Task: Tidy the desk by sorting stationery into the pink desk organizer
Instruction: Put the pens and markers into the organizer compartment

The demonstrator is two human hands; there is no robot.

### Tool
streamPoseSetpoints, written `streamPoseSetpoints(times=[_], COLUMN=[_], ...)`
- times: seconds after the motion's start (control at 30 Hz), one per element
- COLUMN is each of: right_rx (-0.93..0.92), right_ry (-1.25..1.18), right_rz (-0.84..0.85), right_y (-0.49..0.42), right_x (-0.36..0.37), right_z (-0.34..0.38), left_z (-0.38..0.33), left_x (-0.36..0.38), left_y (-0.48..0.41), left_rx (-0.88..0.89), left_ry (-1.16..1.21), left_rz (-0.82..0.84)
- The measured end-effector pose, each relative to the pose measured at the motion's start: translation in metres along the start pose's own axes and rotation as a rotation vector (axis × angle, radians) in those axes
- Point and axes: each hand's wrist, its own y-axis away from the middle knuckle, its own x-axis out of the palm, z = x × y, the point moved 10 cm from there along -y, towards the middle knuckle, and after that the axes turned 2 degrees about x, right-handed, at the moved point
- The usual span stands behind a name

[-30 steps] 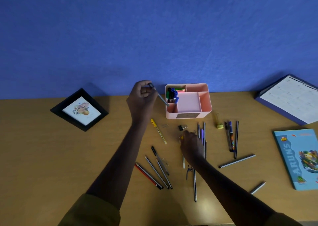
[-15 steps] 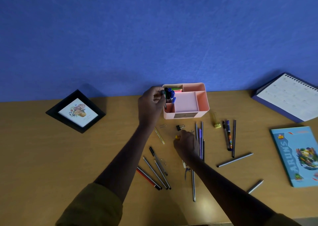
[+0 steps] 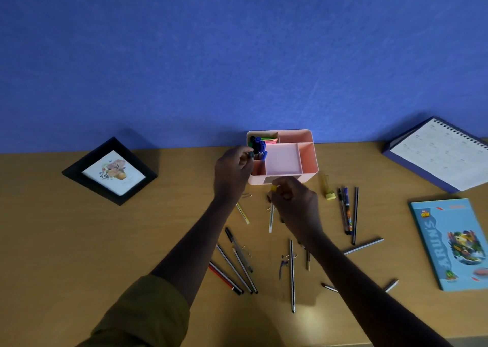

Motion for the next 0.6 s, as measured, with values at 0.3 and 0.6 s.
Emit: streamPoseSetpoints(times=[0.3, 0.6], right_rx=[-0.157, -0.289], right_ry=[-0.026, 0.023], right_rz=[-0.173, -0.194], right_y=[-0.045, -0.076], right_x=[-0.055, -0.041], right_z=[0.049, 0.073], left_z=[0.007, 0.015], left_x=[0.005, 0.001], left_y=[-0.002, -0.003], left_rx=[-0.021, -0.062], left_ry=[-0.043, 0.005], left_rz=[0.033, 0.019])
